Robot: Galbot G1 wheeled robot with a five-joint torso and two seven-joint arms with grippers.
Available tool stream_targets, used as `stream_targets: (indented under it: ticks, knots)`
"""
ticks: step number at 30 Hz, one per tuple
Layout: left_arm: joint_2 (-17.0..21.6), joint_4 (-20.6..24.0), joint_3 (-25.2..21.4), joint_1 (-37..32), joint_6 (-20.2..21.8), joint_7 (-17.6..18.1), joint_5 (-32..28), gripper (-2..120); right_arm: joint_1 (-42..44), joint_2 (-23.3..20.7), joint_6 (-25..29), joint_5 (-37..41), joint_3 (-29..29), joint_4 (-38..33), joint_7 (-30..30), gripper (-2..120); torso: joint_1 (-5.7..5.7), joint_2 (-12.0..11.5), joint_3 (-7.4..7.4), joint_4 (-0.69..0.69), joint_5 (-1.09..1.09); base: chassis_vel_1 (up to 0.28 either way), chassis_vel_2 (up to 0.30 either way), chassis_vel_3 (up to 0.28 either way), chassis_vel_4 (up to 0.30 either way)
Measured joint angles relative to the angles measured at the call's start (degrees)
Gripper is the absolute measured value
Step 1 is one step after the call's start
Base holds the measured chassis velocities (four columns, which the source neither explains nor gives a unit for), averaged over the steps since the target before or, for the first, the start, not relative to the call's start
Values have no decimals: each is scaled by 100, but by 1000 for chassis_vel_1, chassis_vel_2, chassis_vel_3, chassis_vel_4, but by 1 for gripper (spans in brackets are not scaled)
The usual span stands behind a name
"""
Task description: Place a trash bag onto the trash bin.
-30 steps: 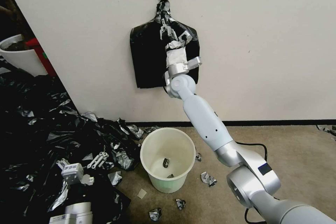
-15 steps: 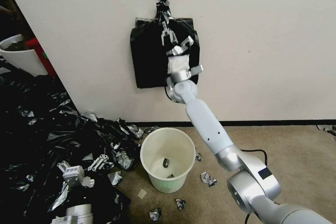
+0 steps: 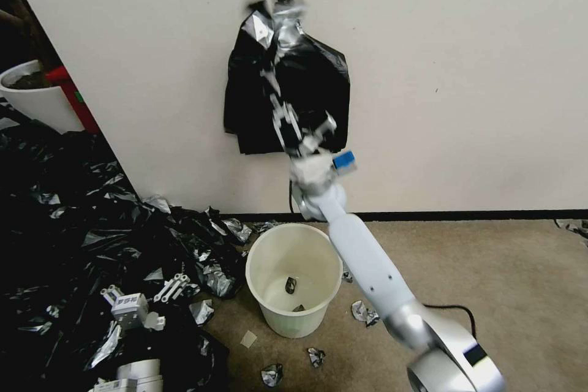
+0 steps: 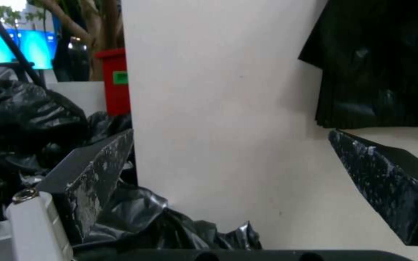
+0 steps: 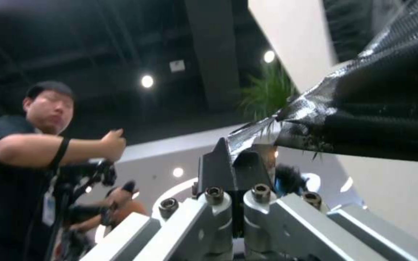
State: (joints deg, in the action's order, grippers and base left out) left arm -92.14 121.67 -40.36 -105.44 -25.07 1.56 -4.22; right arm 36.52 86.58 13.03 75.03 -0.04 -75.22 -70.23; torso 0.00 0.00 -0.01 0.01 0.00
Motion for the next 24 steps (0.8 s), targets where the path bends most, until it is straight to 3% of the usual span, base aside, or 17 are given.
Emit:
stream_targets:
  ticks: [18, 20, 21, 22, 23, 24]
  knots:
    - [94, -78, 78, 365, -223, -19, -510, 100, 845, -555, 14, -1116, 51, -288, -445, 0, 0, 0, 0, 1, 0, 0, 0, 0, 0]
    - [379, -46, 195, 535, -275, -25, -627, 100, 818, -569, 95, -1237, 115, -296, -364, 0, 0, 0, 0, 1, -2, 0, 0, 0, 0]
    - [693, 9, 289, 699, -297, -30, -714, 100, 771, -575, 181, -1300, 156, -326, -235, 0, 0, 0, 0, 1, -2, 0, 0, 0, 0]
    - [1361, 92, 403, 992, -292, -80, -928, 100, 701, -578, 303, -1367, 186, -383, 7, 0, 0, 0, 0, -1, -2, 0, 0, 0, 0]
    - [1361, 92, 403, 992, -292, -80, -928, 100, 701, -578, 303, -1367, 186, -383, 7, 0, 0, 0, 0, -1, -2, 0, 0, 0, 0]
    - [1833, 140, 460, 1167, -229, -127, -1150, 100, 663, -577, 382, -1397, 197, -417, 157, 0, 0, 0, 1, 0, -3, 0, 0, 0, 0]
